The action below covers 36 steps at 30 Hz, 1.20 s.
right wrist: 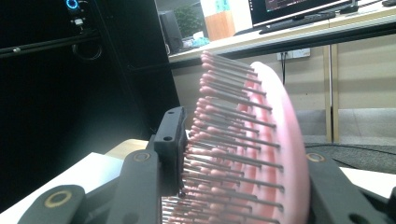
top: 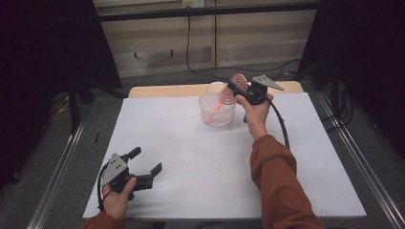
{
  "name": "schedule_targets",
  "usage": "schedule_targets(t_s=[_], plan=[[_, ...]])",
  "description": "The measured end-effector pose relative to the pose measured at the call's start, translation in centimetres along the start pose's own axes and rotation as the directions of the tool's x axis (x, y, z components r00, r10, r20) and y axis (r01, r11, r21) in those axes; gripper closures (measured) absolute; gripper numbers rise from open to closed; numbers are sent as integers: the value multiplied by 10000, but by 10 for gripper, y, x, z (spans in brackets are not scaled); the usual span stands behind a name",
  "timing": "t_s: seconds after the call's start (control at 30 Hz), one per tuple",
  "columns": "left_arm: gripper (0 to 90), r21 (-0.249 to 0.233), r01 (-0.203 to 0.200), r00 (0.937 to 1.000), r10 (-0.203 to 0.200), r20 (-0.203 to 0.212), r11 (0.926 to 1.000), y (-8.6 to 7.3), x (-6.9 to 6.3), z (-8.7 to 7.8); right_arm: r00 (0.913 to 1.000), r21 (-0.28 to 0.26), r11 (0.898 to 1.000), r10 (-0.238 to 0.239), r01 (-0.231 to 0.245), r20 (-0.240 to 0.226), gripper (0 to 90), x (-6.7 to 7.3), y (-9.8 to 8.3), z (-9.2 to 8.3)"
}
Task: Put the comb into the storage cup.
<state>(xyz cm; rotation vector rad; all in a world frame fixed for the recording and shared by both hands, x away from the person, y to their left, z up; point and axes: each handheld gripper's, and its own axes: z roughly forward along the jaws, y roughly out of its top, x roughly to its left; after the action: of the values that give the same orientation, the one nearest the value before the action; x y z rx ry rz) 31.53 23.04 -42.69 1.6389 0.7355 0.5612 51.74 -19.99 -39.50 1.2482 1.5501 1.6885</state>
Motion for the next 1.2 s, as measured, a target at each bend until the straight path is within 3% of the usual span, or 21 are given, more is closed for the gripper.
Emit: schedule_targets(t_s=[0.17, 1.03, 1.2], plan=[[35, -29, 6, 10000, -6, 9, 10000, 0, -1, 0, 9999, 14, 9999, 150, -150, 24, 585, -3, -1, 0], [36, 2, 7, 10000, -7, 9, 10000, 0, 0, 0, 9992, 193, 9996, -218, 212, 323, 551, -9, -1, 0], [36, -16, 14, 10000, -14, -8, 10000, 0, -1, -1, 9982, 283, 9993, -246, 231, 542, 482, -10, 0, 0]])
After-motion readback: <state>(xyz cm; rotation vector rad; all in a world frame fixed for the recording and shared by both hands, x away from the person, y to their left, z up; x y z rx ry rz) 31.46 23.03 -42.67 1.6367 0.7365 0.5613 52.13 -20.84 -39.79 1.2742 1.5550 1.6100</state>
